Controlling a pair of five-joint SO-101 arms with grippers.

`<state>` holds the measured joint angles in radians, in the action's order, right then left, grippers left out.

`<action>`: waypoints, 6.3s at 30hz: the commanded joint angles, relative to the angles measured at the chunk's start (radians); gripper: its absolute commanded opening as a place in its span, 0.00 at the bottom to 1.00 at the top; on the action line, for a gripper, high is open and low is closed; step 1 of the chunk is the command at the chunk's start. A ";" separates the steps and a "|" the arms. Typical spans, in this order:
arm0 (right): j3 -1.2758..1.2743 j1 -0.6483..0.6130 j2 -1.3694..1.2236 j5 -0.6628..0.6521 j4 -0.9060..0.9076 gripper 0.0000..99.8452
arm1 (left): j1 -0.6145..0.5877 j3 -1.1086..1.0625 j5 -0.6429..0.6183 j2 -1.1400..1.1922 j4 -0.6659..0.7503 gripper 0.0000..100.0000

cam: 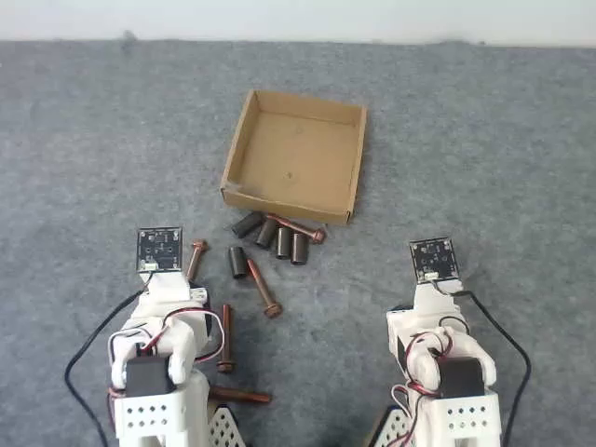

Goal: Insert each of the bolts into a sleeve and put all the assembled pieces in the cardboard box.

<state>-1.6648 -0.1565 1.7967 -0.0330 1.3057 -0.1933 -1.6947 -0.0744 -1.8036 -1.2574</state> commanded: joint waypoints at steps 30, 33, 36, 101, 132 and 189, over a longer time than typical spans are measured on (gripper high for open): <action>-0.018 -0.007 0.016 -0.009 0.005 0.03 | -0.002 0.008 0.002 -0.009 -0.003 0.01; -0.018 -0.007 0.016 -0.009 0.005 0.03 | -0.002 0.008 0.002 -0.009 -0.003 0.01; -0.018 -0.007 0.016 -0.009 0.005 0.03 | -0.002 0.008 0.002 -0.009 -0.003 0.01; -0.018 -0.070 0.016 -0.137 -0.337 0.03 | -0.411 0.257 0.075 0.505 0.468 0.01; 0.057 -0.437 0.013 -0.216 -0.374 0.03 | -0.508 0.673 -0.087 1.421 0.658 0.01; 0.494 -1.326 -1.087 -0.213 -0.604 0.14 | -0.506 0.665 -0.106 1.424 0.697 0.01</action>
<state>-1.2198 -1.4423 0.7196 -0.2417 0.6859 -0.7027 -1.0717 -0.1695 -0.3736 -0.5915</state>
